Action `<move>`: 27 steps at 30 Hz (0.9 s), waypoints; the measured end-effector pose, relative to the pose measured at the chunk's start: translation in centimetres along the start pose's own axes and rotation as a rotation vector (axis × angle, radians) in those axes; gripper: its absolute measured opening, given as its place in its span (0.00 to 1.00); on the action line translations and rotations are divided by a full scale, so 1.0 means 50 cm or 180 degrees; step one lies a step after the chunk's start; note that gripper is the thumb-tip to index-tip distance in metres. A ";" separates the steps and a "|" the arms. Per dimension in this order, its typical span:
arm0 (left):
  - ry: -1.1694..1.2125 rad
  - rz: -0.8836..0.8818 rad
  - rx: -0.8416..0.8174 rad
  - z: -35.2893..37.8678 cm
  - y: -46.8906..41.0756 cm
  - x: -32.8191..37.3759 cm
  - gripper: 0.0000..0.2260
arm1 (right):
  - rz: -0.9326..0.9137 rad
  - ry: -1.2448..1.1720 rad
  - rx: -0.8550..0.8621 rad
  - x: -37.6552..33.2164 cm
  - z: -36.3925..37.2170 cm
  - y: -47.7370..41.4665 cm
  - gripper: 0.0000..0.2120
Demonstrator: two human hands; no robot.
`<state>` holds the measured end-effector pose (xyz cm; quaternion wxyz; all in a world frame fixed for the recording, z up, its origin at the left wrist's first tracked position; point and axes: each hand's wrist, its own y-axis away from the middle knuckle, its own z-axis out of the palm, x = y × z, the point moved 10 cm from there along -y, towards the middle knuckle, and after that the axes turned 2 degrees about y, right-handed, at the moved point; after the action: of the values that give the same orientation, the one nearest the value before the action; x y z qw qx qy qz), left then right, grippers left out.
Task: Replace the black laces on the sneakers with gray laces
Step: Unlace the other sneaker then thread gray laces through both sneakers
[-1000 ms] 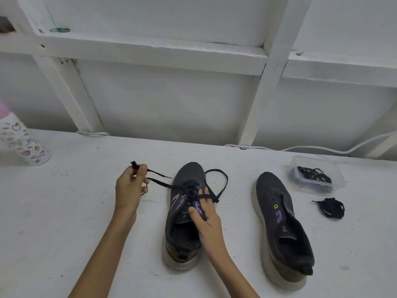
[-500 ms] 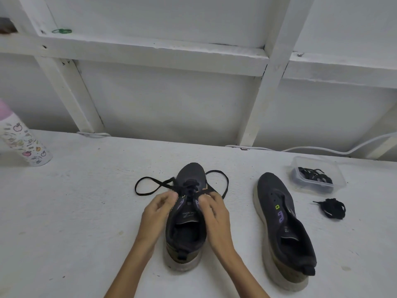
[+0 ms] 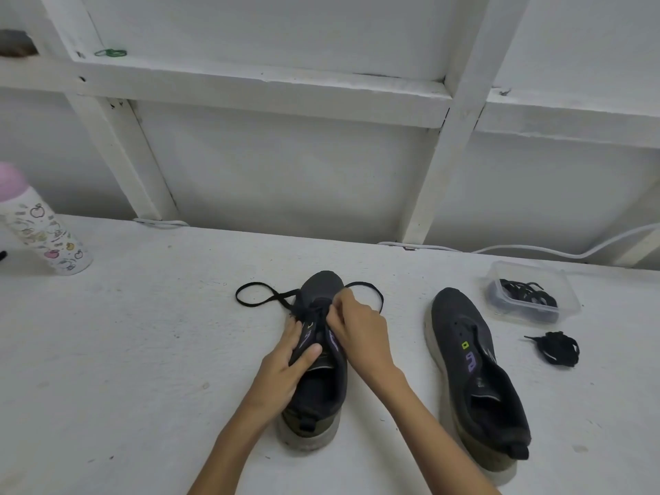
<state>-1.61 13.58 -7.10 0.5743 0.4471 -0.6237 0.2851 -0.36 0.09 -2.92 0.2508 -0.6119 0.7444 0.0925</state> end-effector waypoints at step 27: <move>-0.0103 -0.0231 0.0164 -0.008 -0.007 -0.034 0.27 | 0.0961 -0.2153 -0.0763 0.076 0.029 0.004 0.11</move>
<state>-1.24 14.16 -8.75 0.5624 0.4887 -0.6087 0.2728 -0.64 -2.50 -6.06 0.3923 -0.4554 0.6853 0.4112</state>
